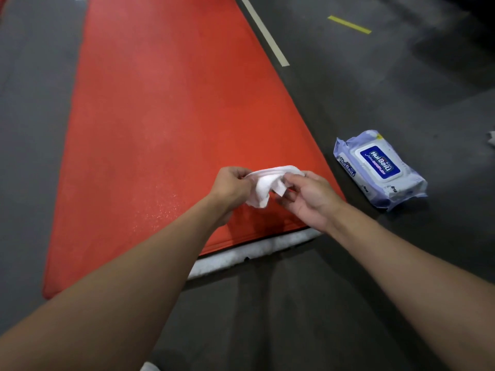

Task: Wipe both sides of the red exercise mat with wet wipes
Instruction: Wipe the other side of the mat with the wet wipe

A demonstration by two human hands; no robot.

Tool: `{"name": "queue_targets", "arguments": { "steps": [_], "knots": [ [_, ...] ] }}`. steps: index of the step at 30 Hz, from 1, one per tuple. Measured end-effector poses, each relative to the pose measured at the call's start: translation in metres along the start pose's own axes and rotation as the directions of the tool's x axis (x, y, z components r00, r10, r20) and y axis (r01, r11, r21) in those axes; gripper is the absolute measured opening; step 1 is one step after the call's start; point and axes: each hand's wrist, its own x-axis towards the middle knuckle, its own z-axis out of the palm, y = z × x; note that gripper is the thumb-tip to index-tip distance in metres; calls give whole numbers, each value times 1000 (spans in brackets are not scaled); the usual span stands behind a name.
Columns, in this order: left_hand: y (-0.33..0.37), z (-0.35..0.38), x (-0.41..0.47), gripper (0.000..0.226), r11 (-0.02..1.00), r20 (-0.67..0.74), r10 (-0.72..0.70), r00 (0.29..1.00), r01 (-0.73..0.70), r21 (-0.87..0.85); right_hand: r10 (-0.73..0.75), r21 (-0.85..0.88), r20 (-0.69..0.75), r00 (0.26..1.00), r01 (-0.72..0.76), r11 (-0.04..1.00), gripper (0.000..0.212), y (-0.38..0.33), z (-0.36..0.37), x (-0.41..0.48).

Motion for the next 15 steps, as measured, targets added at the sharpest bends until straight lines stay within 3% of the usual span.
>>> {"name": "queue_targets", "arguments": {
  "steps": [5,8,10,15],
  "knots": [
    [2,4,-3,29,999,19,-45,999,45,27,-50,-85,7,999,50,995,11,-3,-4,-4],
    [2,6,-6,17,995,82,41,996,-48,83,-104,-141,-38,994,98,985,14,-6,-4,-3],
    [2,7,-7,24,990,151,47,987,-66,125,-125,-174,-36,992,117,978,15,-9,-5,-4],
    [8,5,-9,21,999,242,-35,970,39,-10,-317,-393,-45,947,275,877,12,-10,-9,-5]
  ]
}}
